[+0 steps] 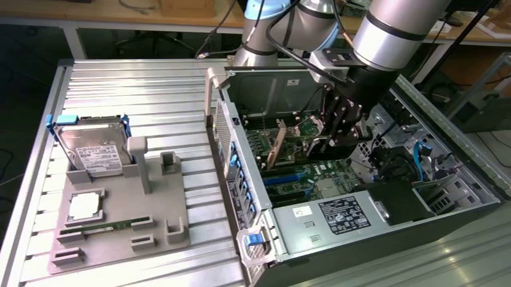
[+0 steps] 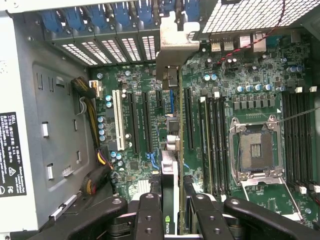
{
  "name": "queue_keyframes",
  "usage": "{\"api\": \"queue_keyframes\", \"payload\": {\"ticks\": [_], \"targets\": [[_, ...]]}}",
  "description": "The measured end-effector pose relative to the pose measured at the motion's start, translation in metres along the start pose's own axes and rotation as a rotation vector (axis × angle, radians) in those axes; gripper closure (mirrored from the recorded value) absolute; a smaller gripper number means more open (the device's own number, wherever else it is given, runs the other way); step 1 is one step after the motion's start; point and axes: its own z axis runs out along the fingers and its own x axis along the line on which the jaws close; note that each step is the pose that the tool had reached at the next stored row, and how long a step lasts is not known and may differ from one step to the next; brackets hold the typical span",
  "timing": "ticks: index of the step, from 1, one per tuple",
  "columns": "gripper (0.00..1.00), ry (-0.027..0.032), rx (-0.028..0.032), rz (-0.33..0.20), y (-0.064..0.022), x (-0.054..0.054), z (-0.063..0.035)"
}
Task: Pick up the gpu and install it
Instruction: 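Insert the gpu into the slot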
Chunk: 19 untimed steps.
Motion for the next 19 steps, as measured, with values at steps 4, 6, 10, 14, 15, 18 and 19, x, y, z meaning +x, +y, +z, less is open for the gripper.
{"api": "queue_keyframes", "payload": {"ticks": [4,6,10,14,15,18,19], "targets": [[0.73,-0.0002,0.0,0.0,0.0001,0.0,0.0013],[0.73,-0.0002,0.0,0.0,0.0001,0.0,0.0017],[0.73,-0.0002,0.0001,0.0,0.0003,0.0,0.0026],[0.73,-0.0001,0.0002,0.0,0.0004,0.0,0.0036],[0.73,-0.0002,0.0002,0.0,0.0004,0.0,0.004],[0.73,-0.0002,0.0004,0.0,0.0004,-0.0001,0.0048],[0.73,-0.0002,0.0005,0.0,0.0004,0.0,0.005]]}}
